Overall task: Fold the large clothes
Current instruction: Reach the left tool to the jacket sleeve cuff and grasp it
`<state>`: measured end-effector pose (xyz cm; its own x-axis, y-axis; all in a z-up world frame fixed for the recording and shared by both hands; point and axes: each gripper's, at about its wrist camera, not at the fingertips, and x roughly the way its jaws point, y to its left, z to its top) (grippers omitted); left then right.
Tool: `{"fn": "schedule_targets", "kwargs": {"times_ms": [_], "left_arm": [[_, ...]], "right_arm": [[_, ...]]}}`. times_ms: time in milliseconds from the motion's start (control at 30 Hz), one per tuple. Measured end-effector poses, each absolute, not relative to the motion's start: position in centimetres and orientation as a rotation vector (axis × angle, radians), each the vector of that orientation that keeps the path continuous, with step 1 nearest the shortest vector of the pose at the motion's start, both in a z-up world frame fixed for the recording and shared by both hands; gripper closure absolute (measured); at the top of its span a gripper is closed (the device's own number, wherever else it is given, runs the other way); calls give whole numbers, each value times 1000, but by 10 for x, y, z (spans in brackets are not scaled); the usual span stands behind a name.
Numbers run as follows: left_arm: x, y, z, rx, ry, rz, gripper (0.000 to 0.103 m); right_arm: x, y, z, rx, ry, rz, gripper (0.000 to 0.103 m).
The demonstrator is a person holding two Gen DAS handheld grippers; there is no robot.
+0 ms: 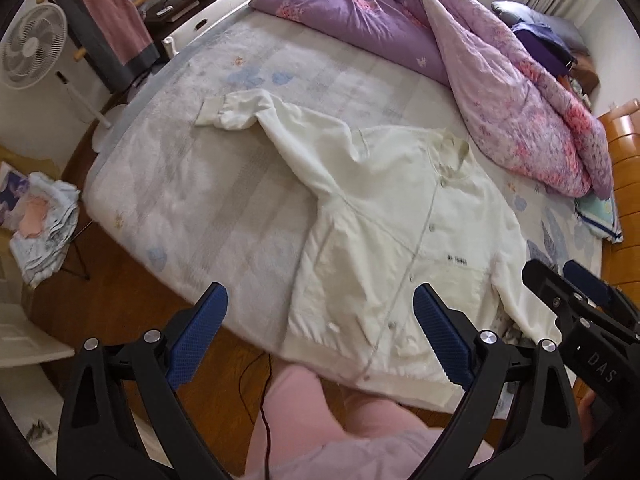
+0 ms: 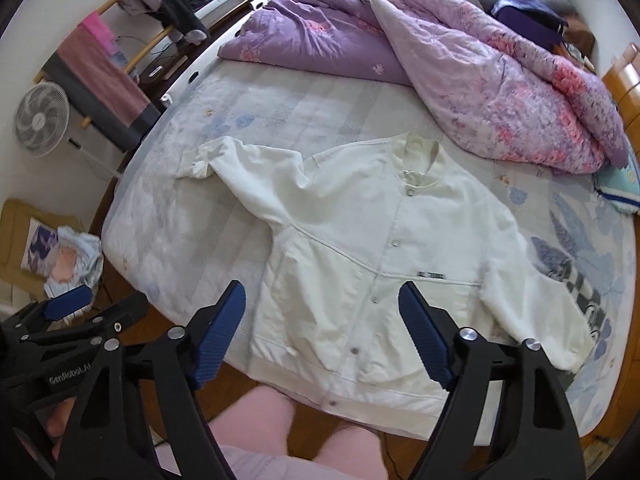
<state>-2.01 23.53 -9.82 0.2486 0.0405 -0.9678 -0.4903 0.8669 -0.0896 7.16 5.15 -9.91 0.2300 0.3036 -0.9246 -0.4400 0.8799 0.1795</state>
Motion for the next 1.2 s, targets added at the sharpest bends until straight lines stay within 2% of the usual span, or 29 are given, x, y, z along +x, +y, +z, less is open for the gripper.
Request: {"fn": "schedule_targets", "kwargs": {"times_ms": [67,133,233,333,567,700,833,1100,1167,1200], "left_arm": [[-10,268,-113,-456,1285,363,9],[3,305,-131,-499,1298,346,9],[23,356,-162,-522,1317,354,9],[43,403,-199,-598,1357,315,9],[76,496,-277,-717,1372,423,9],[89,544,-319,-839,1374,528,9],[96,579,-350,-968,1347,566,9],[127,640,-421,-1097,1354,658,10],[131,654,-436,-1137,1326,716,15],[134,661,-444,-1139,1334,761,23]], "right_arm": [[85,76,-112,-129,1263,490,38],[100,97,-129,-106,1298,474,40],[125,130,-157,-81,1359,456,55],[153,161,-189,-55,1396,431,56],[206,206,-254,-11,1442,360,71],[225,207,-289,-1,1499,306,71],[239,200,-320,2,1548,253,75],[245,190,-335,9,1578,200,75],[242,189,-336,-15,1574,191,75],[242,188,-337,-19,1575,187,75]]}}
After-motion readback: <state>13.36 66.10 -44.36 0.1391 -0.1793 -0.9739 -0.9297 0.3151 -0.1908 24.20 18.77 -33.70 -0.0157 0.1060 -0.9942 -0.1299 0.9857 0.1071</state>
